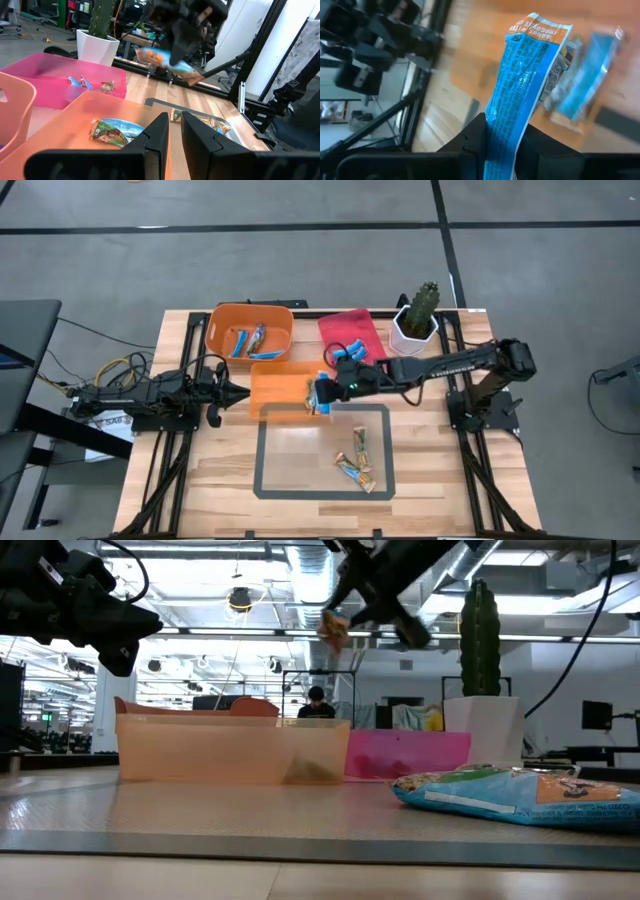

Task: Pick and place Granola Bars by type
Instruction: Put the yellow granola bar into the bottom orange bin

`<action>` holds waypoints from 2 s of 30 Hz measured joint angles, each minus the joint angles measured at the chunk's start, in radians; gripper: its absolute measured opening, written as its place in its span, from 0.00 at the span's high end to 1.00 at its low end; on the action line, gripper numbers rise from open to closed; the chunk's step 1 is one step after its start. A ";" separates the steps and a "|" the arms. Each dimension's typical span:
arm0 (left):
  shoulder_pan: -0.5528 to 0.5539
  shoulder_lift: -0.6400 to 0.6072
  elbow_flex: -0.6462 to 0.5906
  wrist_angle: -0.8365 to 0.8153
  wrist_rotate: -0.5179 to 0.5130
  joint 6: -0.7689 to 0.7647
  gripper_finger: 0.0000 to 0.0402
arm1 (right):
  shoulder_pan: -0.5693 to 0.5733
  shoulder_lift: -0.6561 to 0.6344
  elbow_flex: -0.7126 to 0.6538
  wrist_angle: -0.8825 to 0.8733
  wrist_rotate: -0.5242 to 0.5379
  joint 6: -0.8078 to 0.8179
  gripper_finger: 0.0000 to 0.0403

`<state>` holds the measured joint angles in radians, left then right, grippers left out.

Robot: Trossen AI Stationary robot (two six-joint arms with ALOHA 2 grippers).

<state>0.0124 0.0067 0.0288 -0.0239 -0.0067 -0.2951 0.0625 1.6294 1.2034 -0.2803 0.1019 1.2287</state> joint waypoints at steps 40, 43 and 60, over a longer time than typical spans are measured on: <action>0.000 0.000 0.000 0.000 0.000 0.000 0.89 | -0.123 0.456 0.368 -0.171 -0.087 0.054 0.84; 0.000 0.000 0.000 0.000 0.000 0.000 0.89 | -0.131 0.455 0.368 -0.168 -0.084 0.055 0.84; 0.000 0.000 0.000 0.000 -0.001 0.000 0.89 | -0.098 0.417 0.368 -0.174 -0.083 -0.011 0.82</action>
<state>0.0127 0.0065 0.0288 -0.0238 -0.0074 -0.2951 -0.0358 2.0464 1.5716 -0.4541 0.0190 1.2175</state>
